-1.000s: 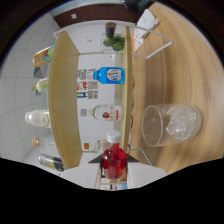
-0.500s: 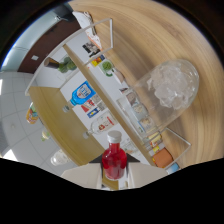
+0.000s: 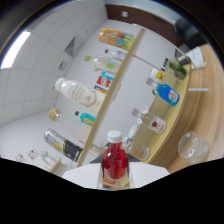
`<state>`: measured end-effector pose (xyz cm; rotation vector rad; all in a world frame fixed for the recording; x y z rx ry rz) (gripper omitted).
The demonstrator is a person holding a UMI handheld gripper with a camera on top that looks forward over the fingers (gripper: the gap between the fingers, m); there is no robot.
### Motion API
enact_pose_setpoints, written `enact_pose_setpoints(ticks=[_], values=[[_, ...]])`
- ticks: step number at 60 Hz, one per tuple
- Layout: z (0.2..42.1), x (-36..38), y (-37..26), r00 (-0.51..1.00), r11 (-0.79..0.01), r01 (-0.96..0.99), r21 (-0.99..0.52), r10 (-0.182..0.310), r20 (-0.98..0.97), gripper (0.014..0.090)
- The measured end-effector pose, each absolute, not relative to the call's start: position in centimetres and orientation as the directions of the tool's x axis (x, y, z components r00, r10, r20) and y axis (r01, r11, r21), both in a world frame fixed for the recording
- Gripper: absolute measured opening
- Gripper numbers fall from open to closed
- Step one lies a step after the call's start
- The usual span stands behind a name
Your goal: Make me a cup of Vodka Sunrise.
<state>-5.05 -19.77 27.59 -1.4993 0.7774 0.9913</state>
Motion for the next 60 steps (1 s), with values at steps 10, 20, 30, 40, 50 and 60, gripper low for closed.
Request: enact_pose_setpoints(ticks=[10, 20, 30, 40, 50, 60], values=[[28.1, -9.2, -20.2, 0.862, -0.100, -0.496, -0.863, 0.068, -0.503, 0.0345], [20.2, -13.8, -19.6, 0.958, -0.200, -0.270, -0.942, 0.044, -0.284, 0.0344], [10.2, -16.4, -19.1, 0.985, -0.374, -0.144, -0.916, 0.036, -0.170, 0.0343], [5.1, -17.4, -19.5, 0.995, -0.459, -0.044, -0.888, 0.058, -0.079, 0.0343], [2.8, -17.2, -19.5, 0.998, -0.510, -0.023, -0.860, 0.036, -0.048, 0.0346], [1.8, -16.8, -19.4, 0.999, -0.546, -0.026, -0.838, 0.014, -0.040, 0.0351]])
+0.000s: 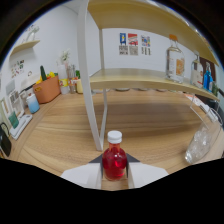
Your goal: Make me a cup of Vodka Sunrise.
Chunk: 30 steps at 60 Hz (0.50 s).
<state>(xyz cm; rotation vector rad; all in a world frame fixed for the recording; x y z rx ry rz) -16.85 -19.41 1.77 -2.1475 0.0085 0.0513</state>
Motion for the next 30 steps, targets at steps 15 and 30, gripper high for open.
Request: enact_pose_setpoints(ticks=[15, 30], values=[[1.0, -17.2, -20.2, 0.999, -0.580, 0.013, -0.815, 0.050, -0.019, 0.0362], [3.8, -17.7, -21.7, 0.993, -0.569, 0.043, -0.822, 0.112, -0.026, 0.0846]])
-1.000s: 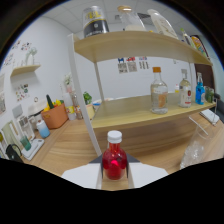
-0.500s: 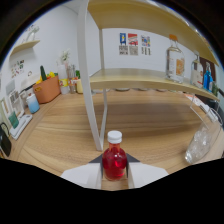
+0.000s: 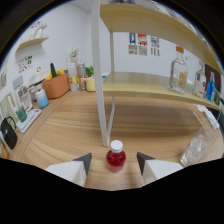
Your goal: Make me a cup of Vodka Sunrise.
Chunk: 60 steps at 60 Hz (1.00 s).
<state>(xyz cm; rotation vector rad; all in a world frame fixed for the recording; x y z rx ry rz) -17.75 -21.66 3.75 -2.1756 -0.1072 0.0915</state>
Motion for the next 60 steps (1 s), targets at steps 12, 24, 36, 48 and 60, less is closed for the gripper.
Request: enact_pose_setpoints(ticks=[12, 24, 36, 48, 60], values=[[11.4, -16.2, -24.7, 0.991, -0.491, 0.001, -0.871, 0.116, -0.065, 0.0863], [15.6, -10.0, -29.2, 0.995, -0.407, 0.031, -0.913, 0.100, -0.010, 0.0865], [15.4, -2.1, -33.1, 0.999, -0.439, 0.007, -0.898, 0.044, -0.014, 0.0862], [18.9, 6.2, -33.5, 0.999, -0.437, -0.003, -0.899, -0.043, 0.018, 0.0866], [28.2, 12.4, -28.9, 0.997, -0.328, -0.040, -0.944, -0.078, -0.015, 0.0867]])
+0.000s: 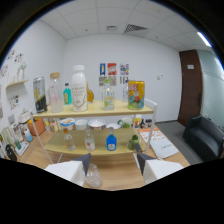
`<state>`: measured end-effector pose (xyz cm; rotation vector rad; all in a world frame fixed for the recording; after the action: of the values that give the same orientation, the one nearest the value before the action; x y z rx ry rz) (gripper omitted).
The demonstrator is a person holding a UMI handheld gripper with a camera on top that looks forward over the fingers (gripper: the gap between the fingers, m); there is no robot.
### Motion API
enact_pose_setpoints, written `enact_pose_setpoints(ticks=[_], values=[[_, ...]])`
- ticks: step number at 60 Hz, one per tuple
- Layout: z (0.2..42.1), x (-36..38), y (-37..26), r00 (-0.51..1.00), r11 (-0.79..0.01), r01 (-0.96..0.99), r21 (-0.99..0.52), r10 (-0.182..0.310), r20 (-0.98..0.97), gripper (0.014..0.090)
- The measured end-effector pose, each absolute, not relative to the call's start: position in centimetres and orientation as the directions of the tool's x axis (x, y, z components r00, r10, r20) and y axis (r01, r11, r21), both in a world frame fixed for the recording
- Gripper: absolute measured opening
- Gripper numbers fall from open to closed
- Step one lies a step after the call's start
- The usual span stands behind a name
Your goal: Make me a cup of Vodka Sunrise.
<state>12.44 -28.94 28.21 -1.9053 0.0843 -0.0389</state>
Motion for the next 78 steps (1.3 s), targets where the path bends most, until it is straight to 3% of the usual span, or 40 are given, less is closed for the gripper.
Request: enact_pose_setpoints(ticks=[14, 20, 26, 34, 38, 41, 62, 71, 78], values=[[37.5, 18.2, -21.1, 0.996, -0.177, -0.054, -0.983, -0.074, -0.041, 0.0857], [39.3, 20.0, -17.5, 0.997, -0.126, -0.058, -0.990, -0.053, -0.052, 0.0856], [40.0, 20.7, -14.4, 0.998, -0.124, -0.051, -0.991, -0.044, -0.046, 0.0847], [39.2, 21.3, -11.2, 0.998, -0.147, -0.062, -0.987, -0.019, -0.060, 0.0750], [39.1, 21.0, -10.3, 0.999, -0.153, -0.053, -0.987, 0.003, -0.054, 0.0664], [39.1, 21.1, -10.3, 0.999, -0.145, -0.044, -0.988, 0.014, -0.047, 0.0546], [39.4, 21.2, -10.6, 1.000, -0.152, -0.018, -0.988, -0.010, -0.017, 0.0514], [42.1, 20.7, -13.8, 0.999, -0.104, -0.041, -0.994, -0.019, -0.039, 0.0514], [41.9, 19.7, -16.8, 0.996, -0.100, -0.091, -0.991, -0.014, -0.090, 0.0513]])
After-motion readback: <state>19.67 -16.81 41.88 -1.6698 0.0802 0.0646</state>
